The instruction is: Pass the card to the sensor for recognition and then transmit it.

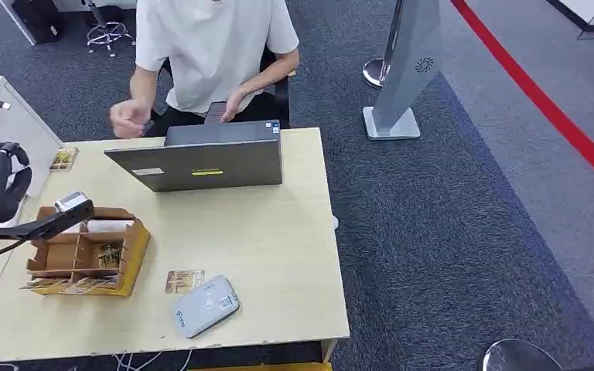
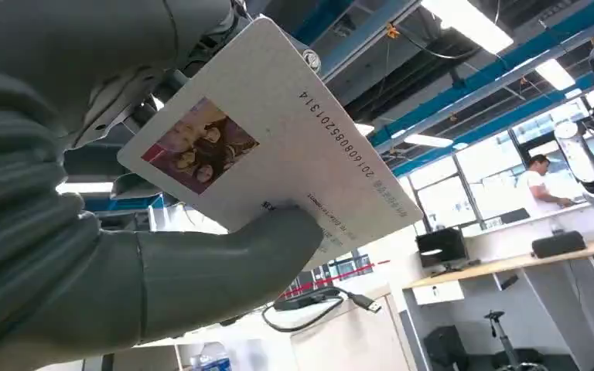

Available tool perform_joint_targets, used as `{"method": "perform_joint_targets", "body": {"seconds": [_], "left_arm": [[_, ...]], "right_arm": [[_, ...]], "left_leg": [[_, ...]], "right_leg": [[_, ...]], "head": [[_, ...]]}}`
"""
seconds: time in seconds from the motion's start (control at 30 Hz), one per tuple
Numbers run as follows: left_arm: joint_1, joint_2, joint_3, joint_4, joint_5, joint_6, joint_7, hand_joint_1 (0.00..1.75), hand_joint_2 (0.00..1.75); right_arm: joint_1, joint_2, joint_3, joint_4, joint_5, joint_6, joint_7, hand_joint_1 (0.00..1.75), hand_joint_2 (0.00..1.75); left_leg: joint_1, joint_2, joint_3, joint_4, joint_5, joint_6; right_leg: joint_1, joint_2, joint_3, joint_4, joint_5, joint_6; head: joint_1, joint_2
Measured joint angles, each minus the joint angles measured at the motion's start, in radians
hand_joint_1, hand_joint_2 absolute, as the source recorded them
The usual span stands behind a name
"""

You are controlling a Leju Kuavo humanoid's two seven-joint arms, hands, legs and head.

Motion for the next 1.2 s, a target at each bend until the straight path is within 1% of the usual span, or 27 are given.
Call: {"method": "perform_joint_targets", "body": {"seconds": [0.1, 0.23, 0.27, 0.4, 0.53, 0.7, 0.8, 0.9, 1.07, 1.2], "left_arm": [[-0.011, 0.008, 0.000, 0.003, 0.006, 0.005, -0.003, 1.75, 1.75], [-0.014, 0.003, -0.019, 0.003, -0.017, -0.003, 0.006, 1.75, 1.75], [-0.013, -0.005, -0.031, 0.002, -0.025, -0.010, 0.008, 1.75, 1.75], [0.011, -0.045, -0.120, -0.039, -0.041, -0.029, 0.006, 1.75, 1.75], [0.041, -0.078, -0.265, -0.095, -0.050, -0.043, 0.035, 1.75, 1.75], [0.048, -0.089, -0.326, -0.123, -0.046, -0.047, 0.044, 1.75, 1.75], [0.048, -0.092, -0.354, -0.134, -0.031, -0.052, 0.014, 1.75, 1.75], [0.054, -0.110, -0.413, -0.155, -0.034, -0.062, 0.007, 1.75, 1.75], [0.061, -0.141, -0.540, -0.203, -0.009, -0.082, 0.047, 1.75, 1.75], [0.073, -0.151, -0.578, -0.222, 0.014, -0.093, 0.065, 1.75, 1.75]], "right_arm": [[0.023, 0.000, 0.009, -0.034, 0.001, 0.008, 0.000, 0.00, 1.75], [0.029, 0.000, 0.018, -0.046, 0.001, -0.003, 0.002, 0.00, 1.75], [0.031, 0.000, 0.022, -0.049, 0.001, -0.007, 0.003, 0.00, 1.75], [0.036, 0.000, 0.037, -0.055, 0.000, -0.009, 0.002, 0.00, 1.75], [0.045, 0.000, 0.051, -0.063, 0.000, -0.010, -0.003, 0.00, 1.75], [0.051, 0.000, 0.056, -0.066, 0.000, -0.010, -0.003, 0.00, 1.75], [0.054, 0.000, 0.059, -0.069, 0.000, -0.006, -0.004, 0.00, 1.75], [0.062, 0.000, 0.066, -0.072, 0.004, -0.005, -0.011, 0.00, 1.75], [0.079, 0.000, 0.088, -0.089, 0.019, -0.003, -0.017, 0.00, 1.75], [0.087, 0.000, 0.099, -0.096, 0.019, -0.003, -0.018, 0.00, 1.75]], "left_leg": [[0.000, 0.000, 0.000, 0.000, 0.000, 0.000], [0.000, 0.000, 0.000, 0.000, 0.000, 0.000], [0.000, -0.001, 0.000, 0.000, 0.000, 0.000], [-0.001, -0.001, 0.000, 0.000, 0.000, 0.000], [-0.001, 0.000, 0.000, 0.000, -0.001, 0.001], [-0.001, 0.000, 0.000, 0.000, -0.001, 0.001], [0.000, 0.000, 0.000, 0.000, 0.000, 0.000], [0.000, -0.001, 0.000, 0.000, 0.000, 0.000], [-0.001, 0.000, -0.001, 0.000, -0.001, 0.001], [-0.001, 0.000, 0.000, 0.000, -0.001, 0.001]], "right_leg": [[0.000, 0.000, 0.000, 0.000, 0.000, 0.000], [0.000, 0.000, 0.000, 0.000, 0.000, 0.000], [0.000, 0.000, 0.000, 0.000, 0.000, 0.000], [-0.001, -0.001, 0.001, 0.000, 0.000, 0.000], [-0.001, 0.000, 0.001, -0.001, 0.000, 0.000], [-0.001, 0.000, 0.000, 0.000, 0.000, 0.000], [-0.001, 0.000, 0.000, 0.000, 0.000, 0.000], [0.000, -0.001, 0.000, 0.000, 0.000, 0.000], [-0.001, 0.000, 0.000, 0.000, 0.000, 0.000], [-0.001, -0.001, 0.000, -0.001, 0.000, 0.000]], "head": [[0.000, 0.000], [0.000, 0.000], [0.000, 0.000], [0.000, 0.000], [0.000, 0.000], [0.000, 0.000], [0.000, 0.000], [0.000, 0.000], [0.000, 0.000], [0.000, 0.000]]}}
